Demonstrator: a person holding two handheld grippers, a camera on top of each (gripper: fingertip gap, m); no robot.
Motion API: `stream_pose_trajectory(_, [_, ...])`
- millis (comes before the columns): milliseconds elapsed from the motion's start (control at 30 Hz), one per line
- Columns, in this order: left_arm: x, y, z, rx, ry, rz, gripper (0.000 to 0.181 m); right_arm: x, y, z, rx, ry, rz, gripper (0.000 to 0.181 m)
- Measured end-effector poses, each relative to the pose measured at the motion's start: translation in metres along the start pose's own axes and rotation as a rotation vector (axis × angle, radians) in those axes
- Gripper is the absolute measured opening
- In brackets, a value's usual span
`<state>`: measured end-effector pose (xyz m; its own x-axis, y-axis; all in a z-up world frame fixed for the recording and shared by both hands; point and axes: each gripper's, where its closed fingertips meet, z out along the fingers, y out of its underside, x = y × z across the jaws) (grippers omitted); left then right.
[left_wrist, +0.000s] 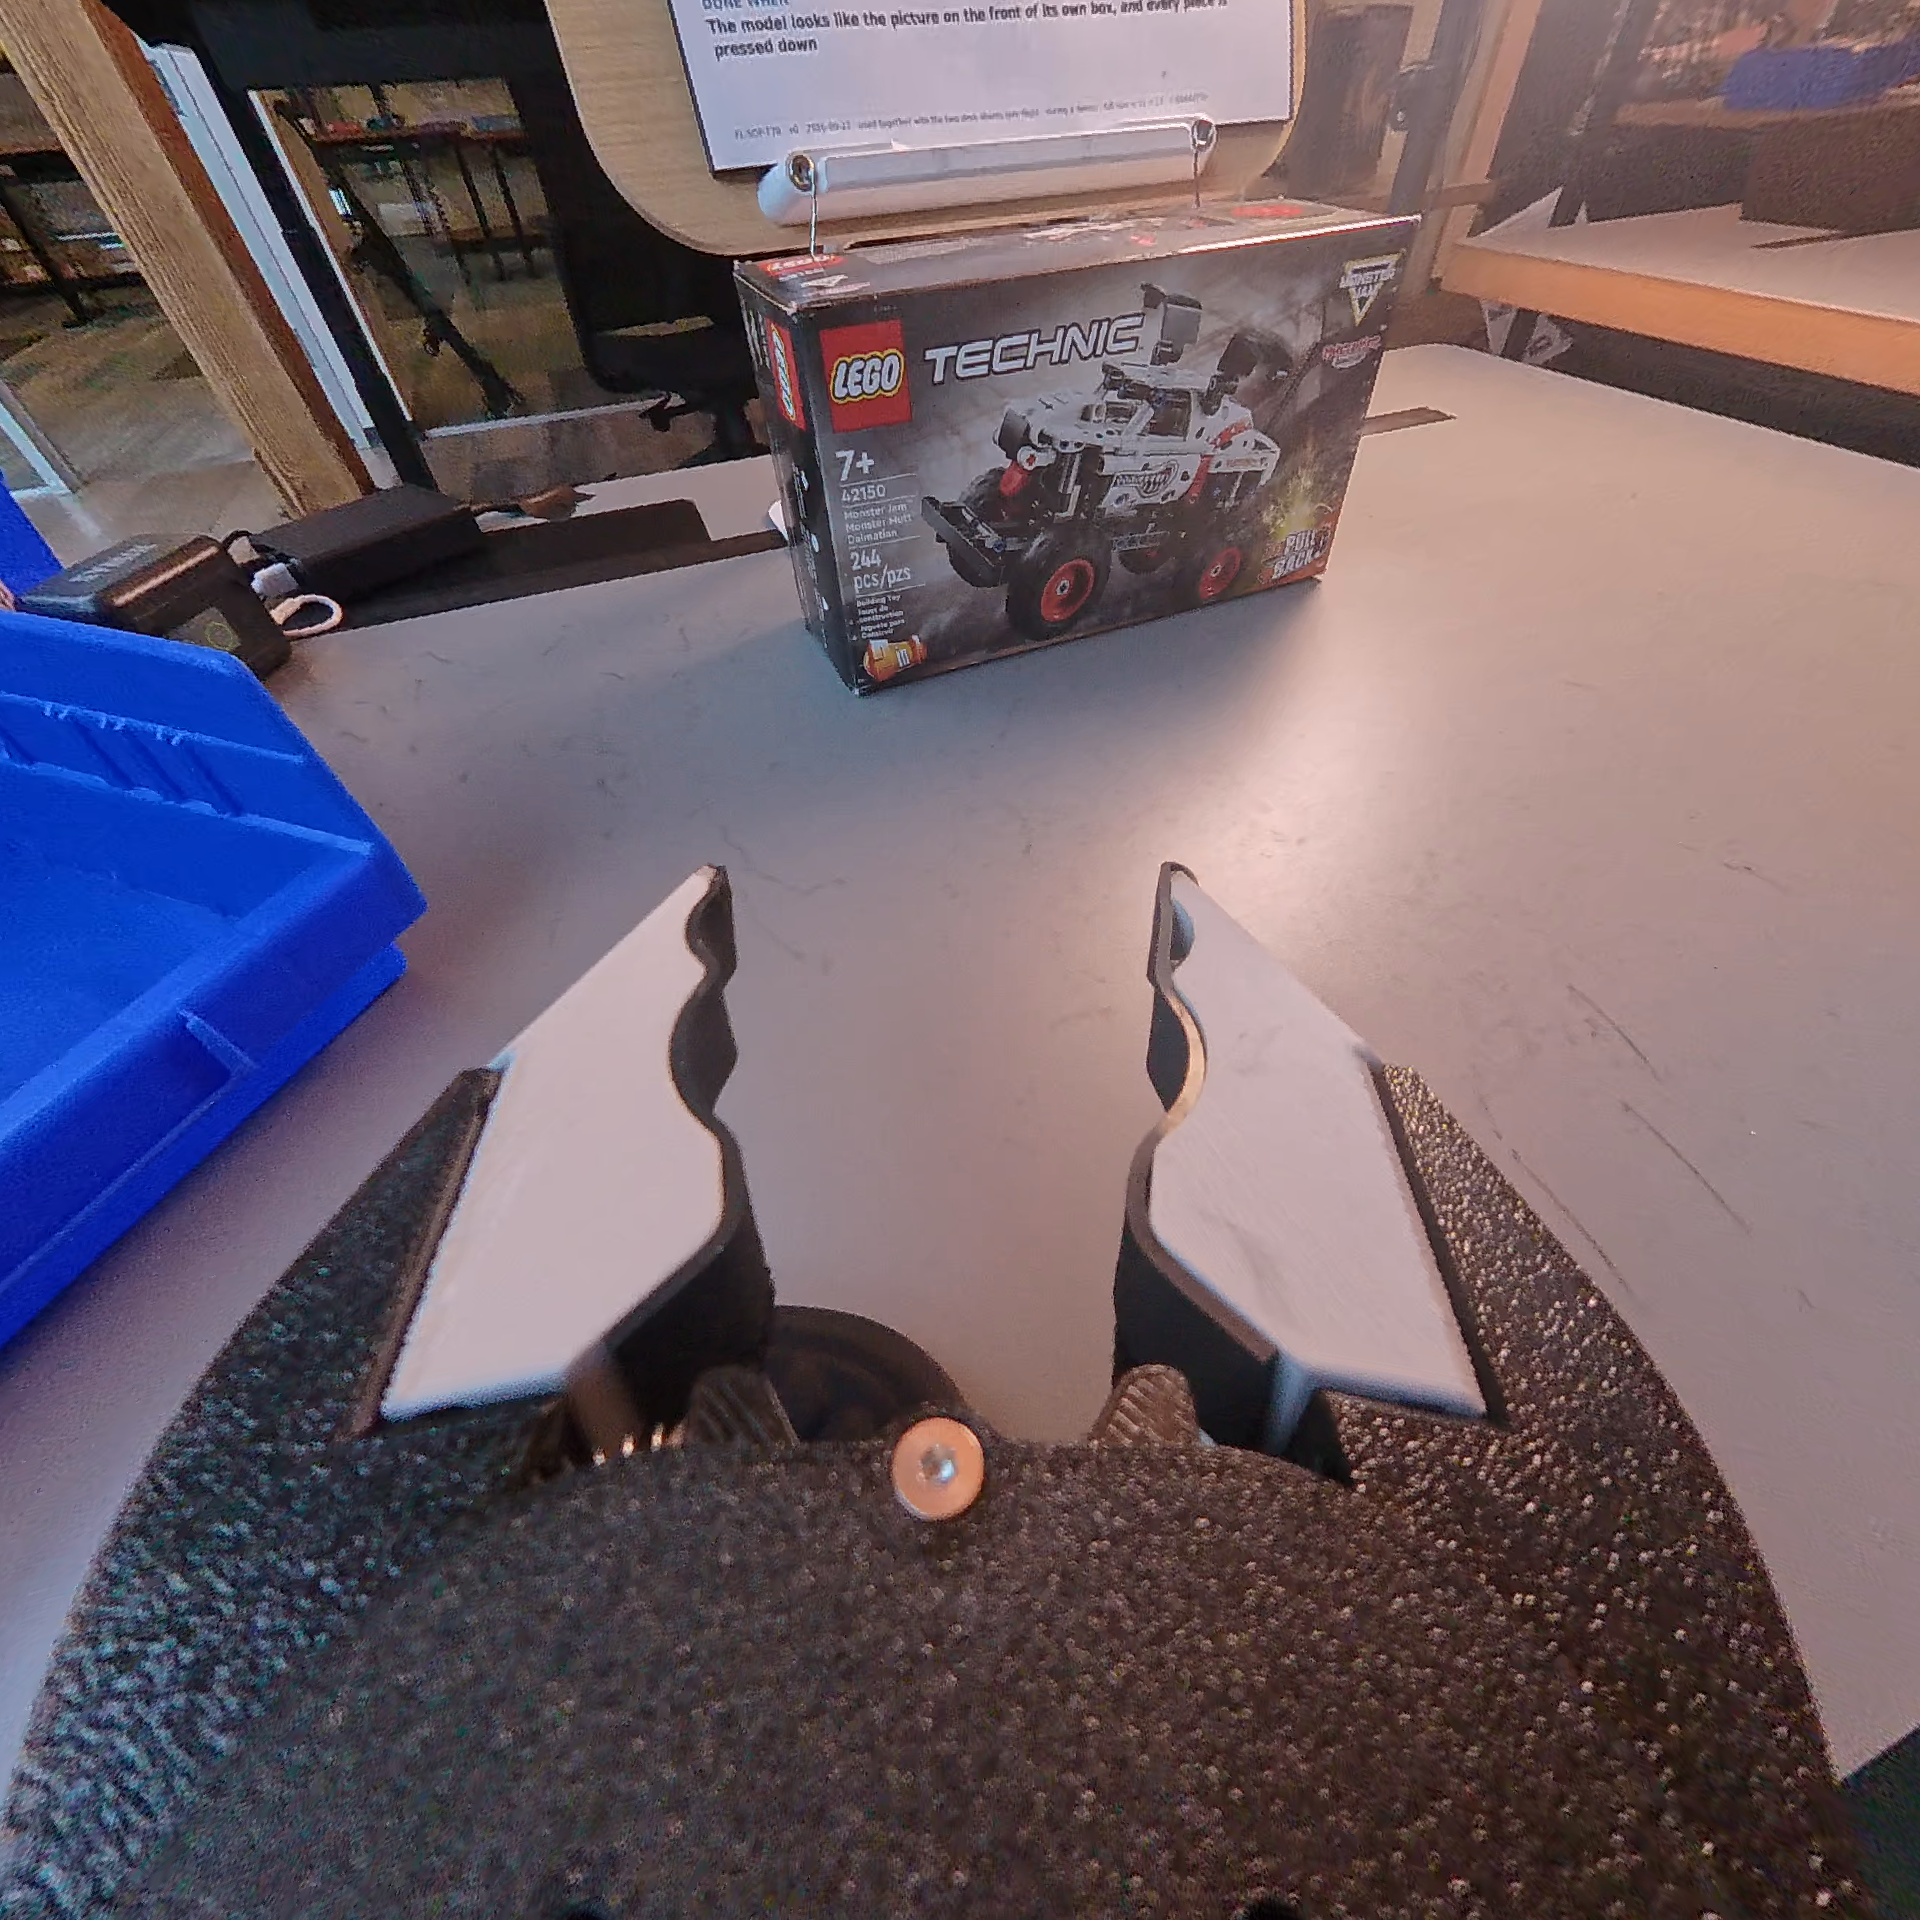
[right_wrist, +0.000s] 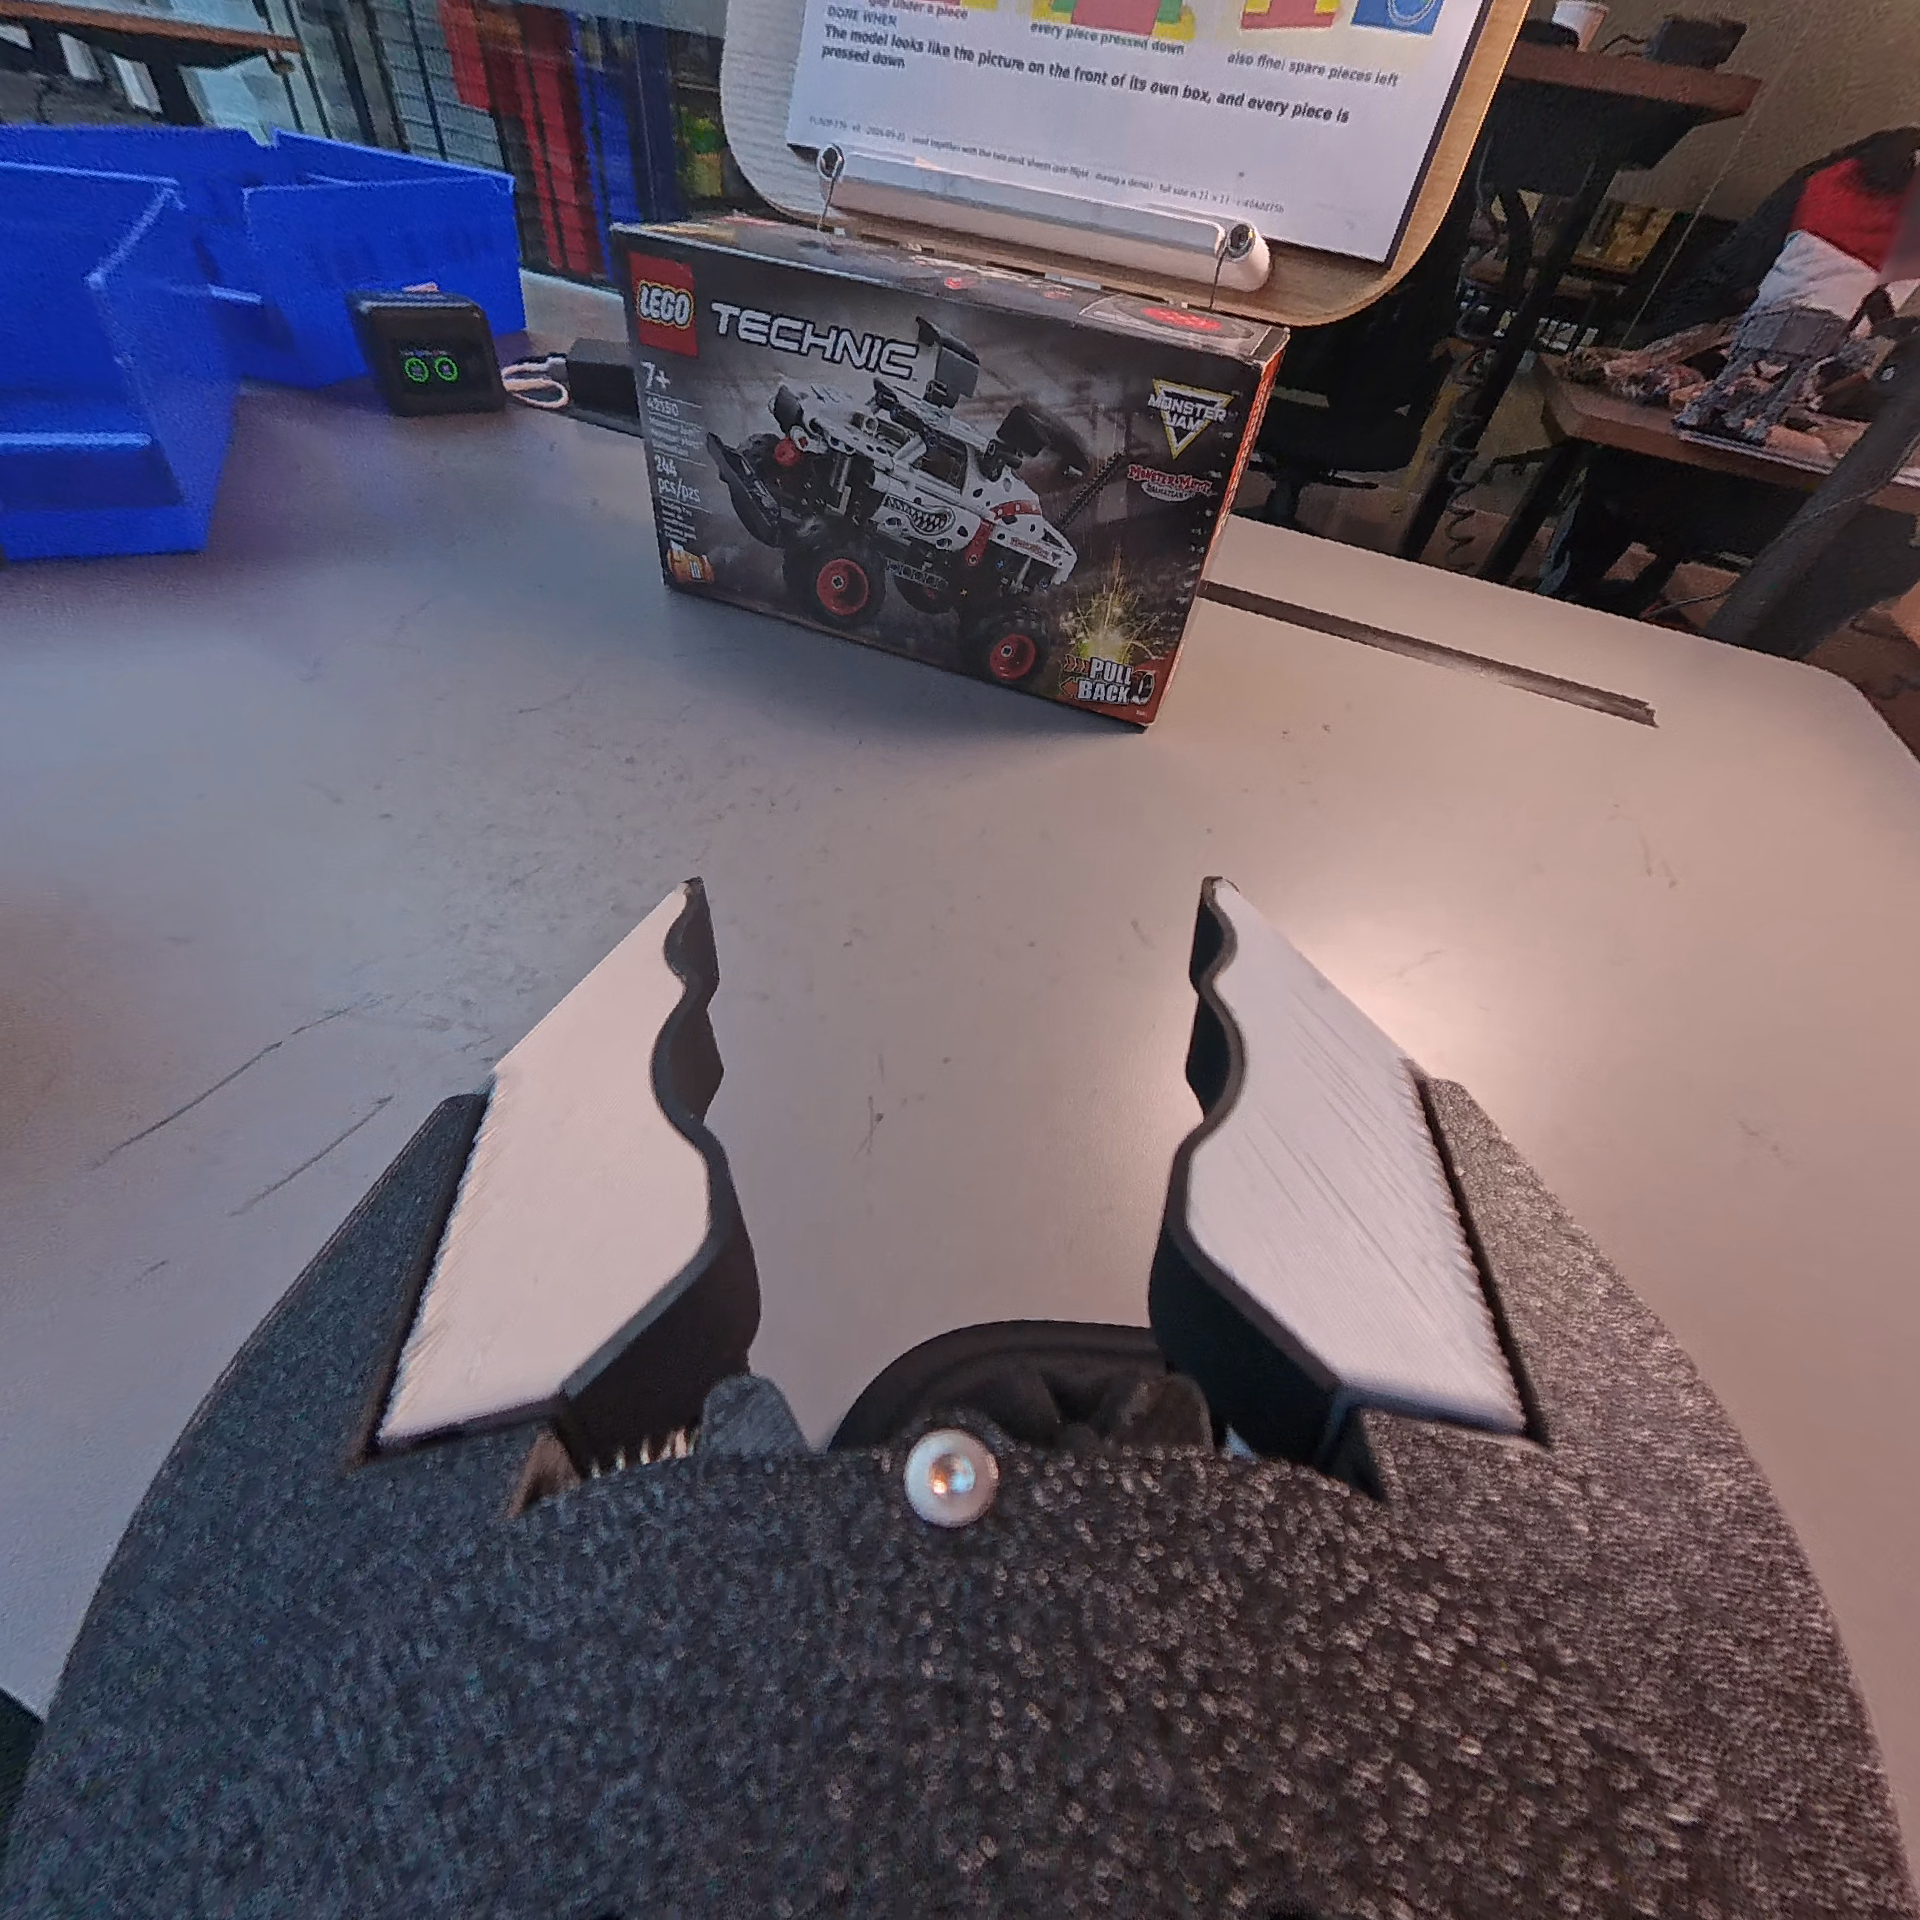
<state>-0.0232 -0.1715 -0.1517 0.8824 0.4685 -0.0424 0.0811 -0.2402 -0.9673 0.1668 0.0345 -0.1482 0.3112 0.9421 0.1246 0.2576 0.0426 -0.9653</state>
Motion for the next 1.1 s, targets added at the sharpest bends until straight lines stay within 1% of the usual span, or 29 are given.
stream_pose_trajectory(133, [-0.001,0.0007,0.0004,-0.003,-0.014,0.008,0.081,-0.0008,-0.001,-0.0008,0.008,-0.001,-0.005,0.091])
stream_pose_trajectory(367, [-0.0041,0.0008,0.0006,-0.003,-0.051,0.021,0.088,-0.0021,-0.0044,-0.0037,0.036,-0.001,-0.018,0.089])
stream_pose_trajectory(567, [-0.0043,0.0033,0.0029,-0.023,-0.053,0.022,0.09,-0.0032,-0.0064,-0.0057,0.053,0.0,-0.03,0.089])
stream_pose_trajectory(1100, [-0.0025,0.0024,0.0023,-0.015,-0.059,0.046,0.092,-0.0075,-0.0084,-0.0082,0.073,0.006,-0.073,0.086])
